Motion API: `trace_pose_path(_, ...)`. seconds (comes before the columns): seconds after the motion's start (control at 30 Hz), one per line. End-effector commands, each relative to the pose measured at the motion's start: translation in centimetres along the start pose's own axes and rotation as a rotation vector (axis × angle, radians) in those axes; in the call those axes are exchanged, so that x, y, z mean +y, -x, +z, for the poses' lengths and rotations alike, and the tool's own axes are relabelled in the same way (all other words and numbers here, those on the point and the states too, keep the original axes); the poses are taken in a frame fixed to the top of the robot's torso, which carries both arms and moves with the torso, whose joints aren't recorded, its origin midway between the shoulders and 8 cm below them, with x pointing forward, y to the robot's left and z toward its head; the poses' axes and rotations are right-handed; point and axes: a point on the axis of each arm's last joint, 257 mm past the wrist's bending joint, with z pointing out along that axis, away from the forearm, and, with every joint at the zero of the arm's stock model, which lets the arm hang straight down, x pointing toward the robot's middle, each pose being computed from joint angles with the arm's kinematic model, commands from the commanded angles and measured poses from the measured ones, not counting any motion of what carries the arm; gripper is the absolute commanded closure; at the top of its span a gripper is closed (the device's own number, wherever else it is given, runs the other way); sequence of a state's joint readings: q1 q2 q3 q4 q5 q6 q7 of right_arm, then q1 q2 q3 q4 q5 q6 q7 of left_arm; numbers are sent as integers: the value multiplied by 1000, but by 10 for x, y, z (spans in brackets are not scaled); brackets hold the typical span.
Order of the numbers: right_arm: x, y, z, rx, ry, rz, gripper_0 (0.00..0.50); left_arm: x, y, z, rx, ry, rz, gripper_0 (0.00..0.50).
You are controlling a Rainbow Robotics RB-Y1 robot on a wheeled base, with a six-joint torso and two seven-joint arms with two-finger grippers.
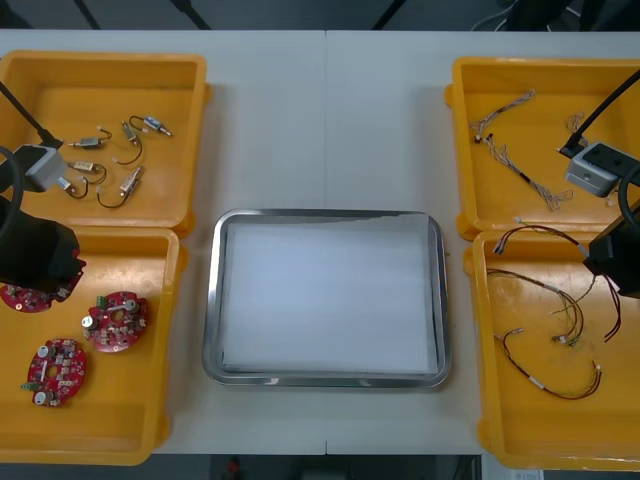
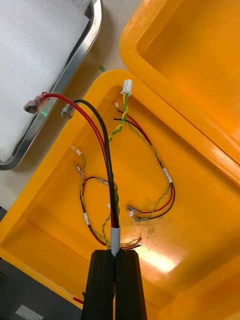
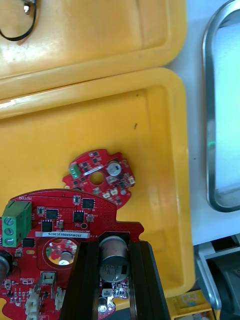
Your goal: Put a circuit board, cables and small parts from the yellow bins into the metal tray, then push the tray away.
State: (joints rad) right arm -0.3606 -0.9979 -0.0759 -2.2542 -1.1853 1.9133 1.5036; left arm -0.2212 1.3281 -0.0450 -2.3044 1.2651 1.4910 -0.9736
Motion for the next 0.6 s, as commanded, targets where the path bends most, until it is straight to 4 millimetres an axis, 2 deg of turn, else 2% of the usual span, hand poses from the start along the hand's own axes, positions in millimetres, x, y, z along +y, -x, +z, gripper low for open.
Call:
trace_pose_path(0.03, -9, 3, -13, -2, -57, -25, 500, -24, 14, -10, -68, 4, 74, 500)
trace_pose_path(0.6, -9, 3, -13, -2, -57, -25, 500, -94, 17, 18, -73, 45, -219, 500)
